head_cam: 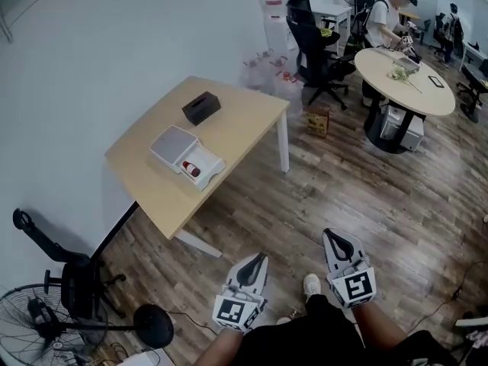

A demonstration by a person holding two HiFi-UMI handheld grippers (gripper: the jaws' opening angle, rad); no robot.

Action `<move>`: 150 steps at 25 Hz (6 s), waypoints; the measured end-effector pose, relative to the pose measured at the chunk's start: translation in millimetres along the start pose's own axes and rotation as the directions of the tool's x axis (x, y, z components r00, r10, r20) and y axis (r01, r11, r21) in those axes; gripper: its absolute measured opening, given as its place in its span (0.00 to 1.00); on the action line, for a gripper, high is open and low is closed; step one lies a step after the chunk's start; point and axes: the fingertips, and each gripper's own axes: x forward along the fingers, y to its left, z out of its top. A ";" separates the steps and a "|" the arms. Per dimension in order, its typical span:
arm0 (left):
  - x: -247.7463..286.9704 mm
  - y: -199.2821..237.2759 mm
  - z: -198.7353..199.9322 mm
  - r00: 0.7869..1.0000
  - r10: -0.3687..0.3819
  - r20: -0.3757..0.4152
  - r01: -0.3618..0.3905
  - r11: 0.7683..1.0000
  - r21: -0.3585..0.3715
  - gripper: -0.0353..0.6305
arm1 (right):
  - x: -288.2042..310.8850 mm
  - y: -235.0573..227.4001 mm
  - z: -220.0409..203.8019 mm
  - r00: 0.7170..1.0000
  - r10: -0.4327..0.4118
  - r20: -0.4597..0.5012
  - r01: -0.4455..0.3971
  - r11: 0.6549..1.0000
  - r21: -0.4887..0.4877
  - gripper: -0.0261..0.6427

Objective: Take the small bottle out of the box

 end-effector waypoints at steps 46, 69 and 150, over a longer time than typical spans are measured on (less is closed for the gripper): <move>119.4 278.2 5.6 0.809 0.588 -0.002 -0.588 0.808 -0.050 0.96 | 323.6 18.3 -3.9 0.844 0.536 0.018 -0.532 0.841 -0.099 0.06; 123.0 417.4 -8.7 0.803 0.589 -0.093 -0.596 0.796 -0.103 0.96 | 498.1 110.1 17.7 0.761 0.647 0.038 -0.633 0.754 -0.175 0.07; 219.4 593.3 -188.7 0.288 0.521 -0.804 -0.935 0.333 -0.120 0.40 | 747.4 102.4 3.4 0.373 0.926 0.066 -0.927 0.374 -0.005 0.06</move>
